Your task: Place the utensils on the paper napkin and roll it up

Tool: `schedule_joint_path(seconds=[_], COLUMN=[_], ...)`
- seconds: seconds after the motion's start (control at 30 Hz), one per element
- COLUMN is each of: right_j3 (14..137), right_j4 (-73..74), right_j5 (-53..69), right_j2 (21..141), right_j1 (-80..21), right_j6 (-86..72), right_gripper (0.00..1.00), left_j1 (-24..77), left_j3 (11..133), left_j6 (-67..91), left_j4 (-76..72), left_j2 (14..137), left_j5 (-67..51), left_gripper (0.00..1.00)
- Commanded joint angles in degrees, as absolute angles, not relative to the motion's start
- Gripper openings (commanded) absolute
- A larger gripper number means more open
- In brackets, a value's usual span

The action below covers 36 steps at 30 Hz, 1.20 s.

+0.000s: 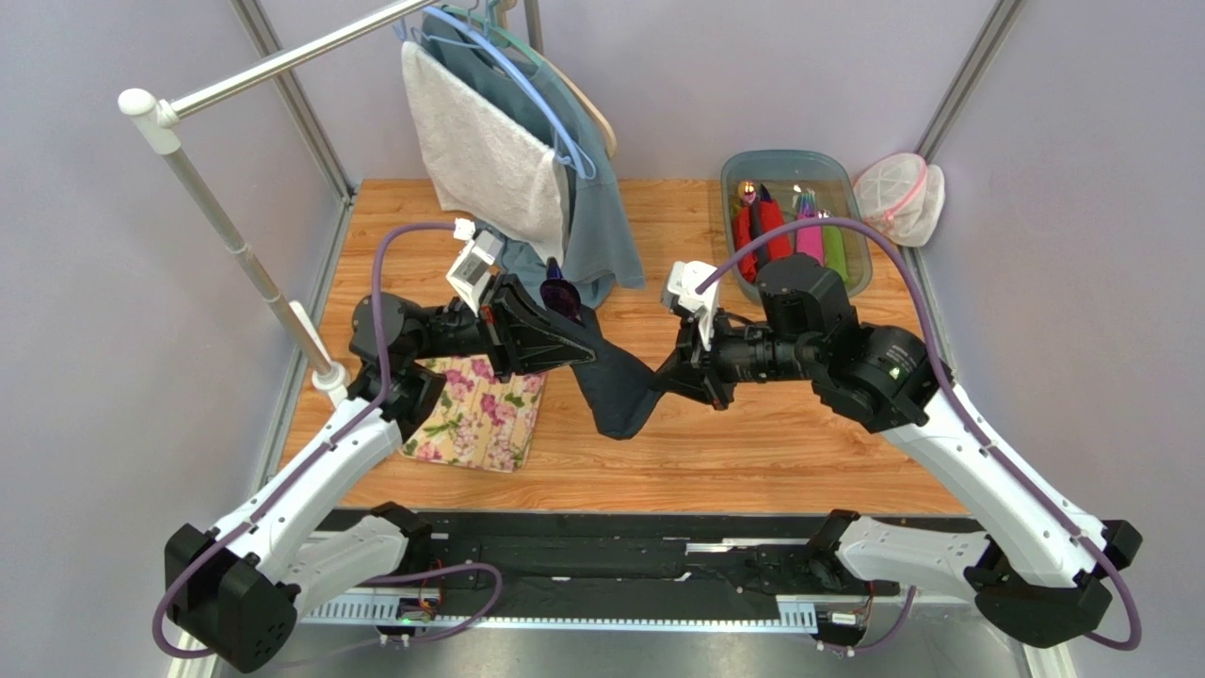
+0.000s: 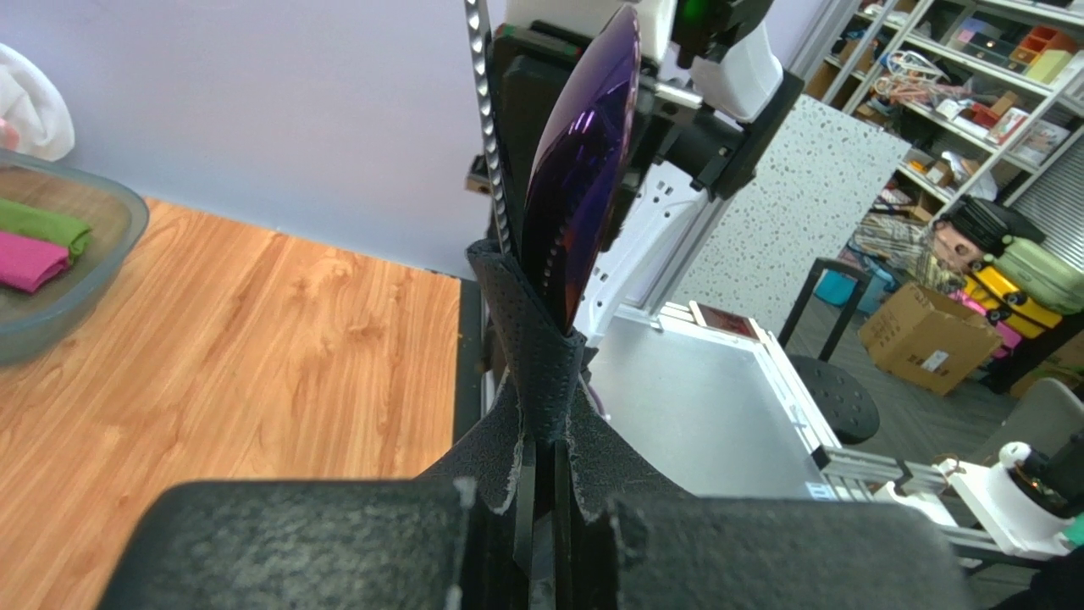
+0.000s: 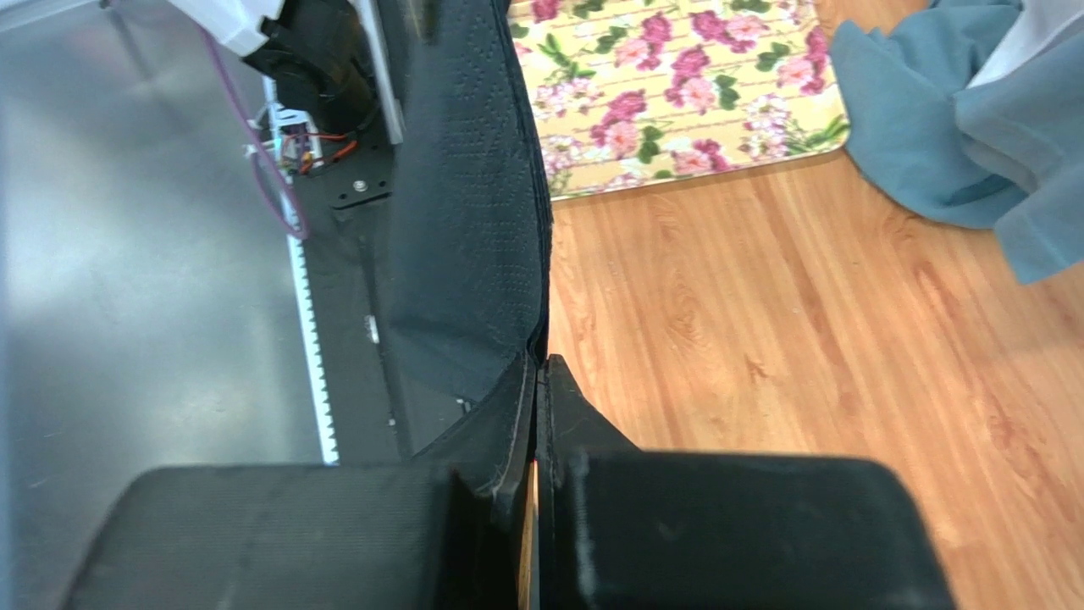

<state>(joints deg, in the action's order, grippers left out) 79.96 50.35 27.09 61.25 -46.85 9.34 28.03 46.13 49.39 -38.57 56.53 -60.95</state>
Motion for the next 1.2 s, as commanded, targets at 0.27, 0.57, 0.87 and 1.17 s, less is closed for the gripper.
schedule_joint_path(seconds=[0.27,0.57,0.87,1.17], right_j3=[72.7,68.7,70.4,81.5], right_j4=[35.1,26.7,35.2,47.8], right_j5=[34.4,37.2,22.2,15.0], right_j2=[62.3,62.8,62.9,66.7], right_j1=[-44.0,-46.1,-40.4,-28.0], right_j6=[16.1,12.0,9.1,5.1], right_gripper=[0.00,0.00,0.13,0.51], left_j1=[34.3,35.5,33.7,31.8], left_j3=[53.5,55.2,52.1,51.3], left_j6=[52.5,52.7,49.7,39.2], left_j4=[-43.4,-45.1,-35.1,-18.5], left_j2=[58.6,61.7,60.7,58.2], left_j5=[-59.2,-57.0,-49.1,-36.1], left_gripper=[0.00,0.00,0.00,0.00])
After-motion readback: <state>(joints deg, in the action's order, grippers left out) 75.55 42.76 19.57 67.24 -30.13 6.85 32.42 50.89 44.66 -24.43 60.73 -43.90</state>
